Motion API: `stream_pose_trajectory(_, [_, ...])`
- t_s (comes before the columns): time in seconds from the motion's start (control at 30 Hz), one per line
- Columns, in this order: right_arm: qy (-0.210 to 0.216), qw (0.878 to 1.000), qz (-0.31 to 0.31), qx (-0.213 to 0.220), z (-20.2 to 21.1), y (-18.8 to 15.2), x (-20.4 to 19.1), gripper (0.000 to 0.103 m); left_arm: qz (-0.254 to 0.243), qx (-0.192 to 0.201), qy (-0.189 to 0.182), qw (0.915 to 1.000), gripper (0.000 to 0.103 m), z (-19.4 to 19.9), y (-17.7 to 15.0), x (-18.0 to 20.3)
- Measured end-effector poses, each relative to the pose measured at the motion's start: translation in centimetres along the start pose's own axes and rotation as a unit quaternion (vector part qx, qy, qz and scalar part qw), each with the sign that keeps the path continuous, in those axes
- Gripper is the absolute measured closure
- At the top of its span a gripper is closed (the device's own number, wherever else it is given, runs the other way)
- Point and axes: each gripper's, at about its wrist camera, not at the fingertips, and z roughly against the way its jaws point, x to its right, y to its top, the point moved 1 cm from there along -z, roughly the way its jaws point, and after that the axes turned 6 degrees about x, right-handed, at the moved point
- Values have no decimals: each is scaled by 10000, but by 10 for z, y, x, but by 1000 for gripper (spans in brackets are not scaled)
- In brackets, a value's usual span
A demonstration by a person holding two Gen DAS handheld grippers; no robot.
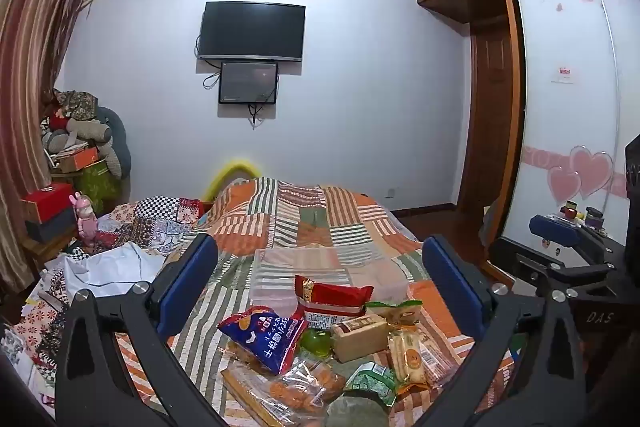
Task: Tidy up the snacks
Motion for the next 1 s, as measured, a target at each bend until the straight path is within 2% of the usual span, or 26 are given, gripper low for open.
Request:
stream_pose_trajectory(0.23, [23,10000,18,-45,-3,-3,-2,0,26,-62,151,9999,0,3,-1,-3])
stream_pose_trajectory(0.27, [21,10000,7,-28,1,3,1,0,32,-86,-47,9999,0,-1,-4,0])
stream_pose_trajectory(1.0, [-9,9999,-50,126,6,2,2,0,154,-95,-62,9998,0,-4,-1,-6])
